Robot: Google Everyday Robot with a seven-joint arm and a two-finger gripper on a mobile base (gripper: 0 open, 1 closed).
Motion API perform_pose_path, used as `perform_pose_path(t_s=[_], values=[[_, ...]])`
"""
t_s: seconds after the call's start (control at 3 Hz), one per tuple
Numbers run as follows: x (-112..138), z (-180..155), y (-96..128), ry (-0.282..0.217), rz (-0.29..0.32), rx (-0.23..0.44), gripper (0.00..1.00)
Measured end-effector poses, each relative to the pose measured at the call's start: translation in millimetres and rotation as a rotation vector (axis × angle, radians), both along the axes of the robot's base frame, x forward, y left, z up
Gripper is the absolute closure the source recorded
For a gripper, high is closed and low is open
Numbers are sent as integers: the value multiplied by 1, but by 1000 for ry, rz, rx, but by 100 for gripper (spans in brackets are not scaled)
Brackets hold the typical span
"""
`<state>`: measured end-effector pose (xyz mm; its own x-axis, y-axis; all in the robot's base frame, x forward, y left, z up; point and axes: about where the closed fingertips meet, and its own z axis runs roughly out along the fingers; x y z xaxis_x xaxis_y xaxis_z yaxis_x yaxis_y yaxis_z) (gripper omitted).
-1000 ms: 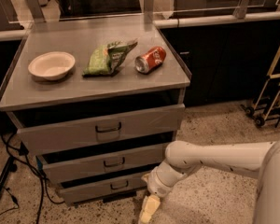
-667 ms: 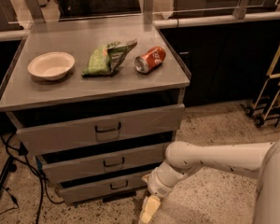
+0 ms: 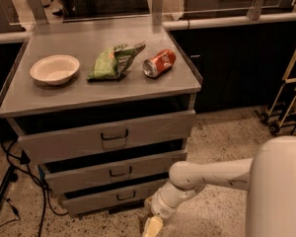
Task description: Open bottom drawer
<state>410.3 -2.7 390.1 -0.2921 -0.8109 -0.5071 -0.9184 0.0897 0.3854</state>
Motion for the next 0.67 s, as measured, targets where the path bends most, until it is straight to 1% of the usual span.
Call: perform_pose_path(t_s=[0.33, 0.67], values=[[24, -63, 13, 33, -47, -1, 0], [24, -64, 14, 35, -49, 0, 0]])
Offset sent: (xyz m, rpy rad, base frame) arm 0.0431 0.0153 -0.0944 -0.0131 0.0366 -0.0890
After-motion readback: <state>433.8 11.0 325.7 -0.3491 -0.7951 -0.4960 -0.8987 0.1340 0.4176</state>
